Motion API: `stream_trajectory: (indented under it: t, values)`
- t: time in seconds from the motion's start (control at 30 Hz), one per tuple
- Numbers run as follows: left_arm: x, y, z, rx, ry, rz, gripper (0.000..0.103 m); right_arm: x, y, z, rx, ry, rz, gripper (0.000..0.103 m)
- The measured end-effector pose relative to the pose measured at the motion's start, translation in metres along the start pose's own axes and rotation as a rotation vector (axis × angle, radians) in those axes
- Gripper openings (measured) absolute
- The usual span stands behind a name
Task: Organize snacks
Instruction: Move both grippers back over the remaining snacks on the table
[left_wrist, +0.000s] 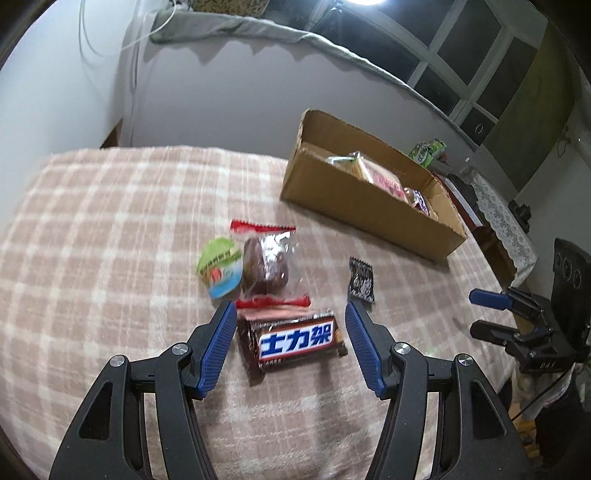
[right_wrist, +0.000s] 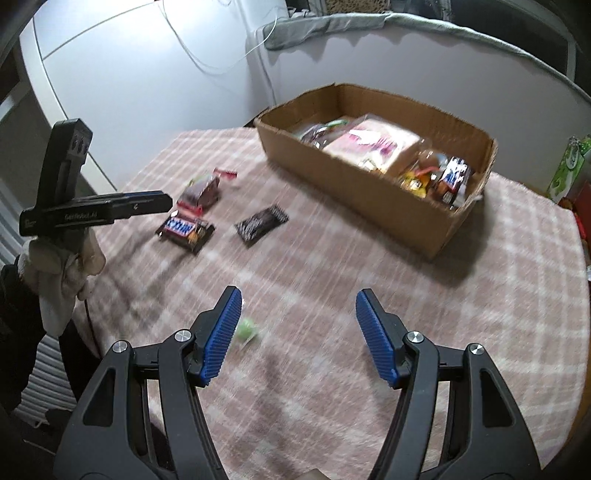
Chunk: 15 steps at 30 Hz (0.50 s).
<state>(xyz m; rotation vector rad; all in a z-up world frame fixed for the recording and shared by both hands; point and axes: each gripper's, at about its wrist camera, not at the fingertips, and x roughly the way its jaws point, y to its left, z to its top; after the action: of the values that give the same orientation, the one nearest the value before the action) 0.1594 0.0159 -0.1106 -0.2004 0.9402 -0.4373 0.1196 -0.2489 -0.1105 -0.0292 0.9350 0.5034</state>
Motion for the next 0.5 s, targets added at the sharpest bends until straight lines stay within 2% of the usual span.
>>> stream_trajectory:
  t: [0.23, 0.37, 0.5]
  values:
    - [0.013, 0.011, -0.004, -0.021, 0.027, 0.008, 0.06, 0.011, 0.004, -0.009, 0.003, 0.026, 0.015, 0.067]
    - [0.021, 0.016, -0.008, -0.046, 0.051, -0.024, 0.06, 0.016, 0.008, -0.009, -0.005, 0.033, 0.023, 0.067]
    - [0.015, 0.01, -0.014, -0.029, 0.053, -0.047, 0.06, 0.02, 0.008, -0.011, -0.009, 0.045, 0.027, 0.067]
